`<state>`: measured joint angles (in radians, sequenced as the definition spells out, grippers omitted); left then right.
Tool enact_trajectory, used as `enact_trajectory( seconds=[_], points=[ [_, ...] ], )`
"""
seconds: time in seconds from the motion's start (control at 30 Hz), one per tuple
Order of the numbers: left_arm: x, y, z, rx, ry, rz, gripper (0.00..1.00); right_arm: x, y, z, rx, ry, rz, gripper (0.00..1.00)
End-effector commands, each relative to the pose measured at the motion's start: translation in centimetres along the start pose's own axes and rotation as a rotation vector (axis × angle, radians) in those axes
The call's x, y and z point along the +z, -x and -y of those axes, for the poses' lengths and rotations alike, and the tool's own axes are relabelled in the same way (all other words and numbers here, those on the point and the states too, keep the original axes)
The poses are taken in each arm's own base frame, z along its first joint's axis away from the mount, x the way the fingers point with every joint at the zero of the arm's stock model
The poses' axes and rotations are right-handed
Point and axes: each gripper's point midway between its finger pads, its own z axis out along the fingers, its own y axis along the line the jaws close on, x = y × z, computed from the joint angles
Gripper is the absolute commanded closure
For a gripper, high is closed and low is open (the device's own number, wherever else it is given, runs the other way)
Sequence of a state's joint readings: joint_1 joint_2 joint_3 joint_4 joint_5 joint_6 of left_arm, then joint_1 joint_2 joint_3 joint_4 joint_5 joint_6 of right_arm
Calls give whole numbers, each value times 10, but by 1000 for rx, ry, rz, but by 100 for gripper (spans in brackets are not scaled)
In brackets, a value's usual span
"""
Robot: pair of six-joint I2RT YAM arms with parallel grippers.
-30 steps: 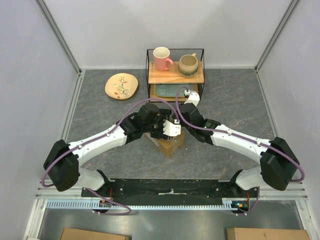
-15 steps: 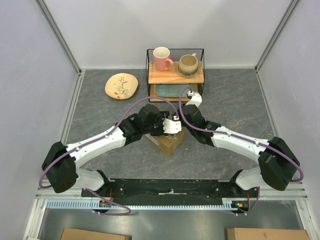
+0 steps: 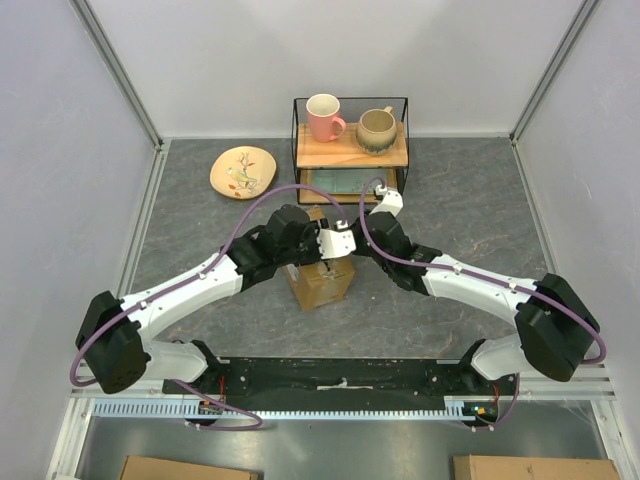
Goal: Unpack the express box
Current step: Adjust the express box at the center of the board.
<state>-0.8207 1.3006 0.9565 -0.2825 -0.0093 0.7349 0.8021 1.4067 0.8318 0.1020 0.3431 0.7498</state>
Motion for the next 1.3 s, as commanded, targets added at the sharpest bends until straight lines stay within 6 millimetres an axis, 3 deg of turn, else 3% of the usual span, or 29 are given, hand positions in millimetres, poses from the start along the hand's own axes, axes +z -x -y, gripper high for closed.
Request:
enact_trajectory(
  seconds=[0.0, 0.27, 0.5, 0.63, 0.73, 0.8, 0.83, 0.9, 0.93, 1.0, 1.03, 1.07, 1.17, 1.27],
  points=[
    [-17, 24, -37, -93, 123, 76, 52, -5, -27, 4, -8, 11, -90, 100],
    [-24, 24, -30, -210, 65, 112, 60, -8, -30, 6, -6, 18, -97, 100],
    [-24, 4, -16, -247, 32, 84, 70, -22, -7, 9, -39, -8, -43, 100],
    [-35, -9, -33, -248, 79, 54, 76, -30, 1, 14, -49, -26, -28, 100],
    [-54, -18, -64, -258, 152, 41, 78, -32, 2, 18, -50, -40, -30, 100],
    [-64, -22, -79, -275, 170, 55, 75, -34, 3, 18, -50, -38, -28, 100],
    [-68, -42, -87, -298, 187, 7, 69, -35, 4, 18, -55, -37, -28, 100],
    [-69, -62, -89, -324, 171, -37, 60, -38, 8, 14, -63, -17, -22, 100],
    [-70, -84, -93, -367, 175, -78, 57, -41, 9, 10, -88, 10, -26, 100],
    [-66, -102, -83, -421, 125, -93, 56, -50, 20, -3, -100, 84, 10, 100],
    [-65, -115, -82, -454, 124, -115, 56, -54, 16, -6, -152, 125, -8, 100],
    [-62, -122, -77, -470, 105, -125, 56, -63, 32, -25, -160, 209, 55, 100],
    [-56, -130, -73, -513, 76, -127, 56, -89, 42, -63, -337, 375, 138, 100],
    [-53, -118, -79, -548, 49, -78, 55, -115, 30, -110, -517, 533, 191, 100]
  ],
)
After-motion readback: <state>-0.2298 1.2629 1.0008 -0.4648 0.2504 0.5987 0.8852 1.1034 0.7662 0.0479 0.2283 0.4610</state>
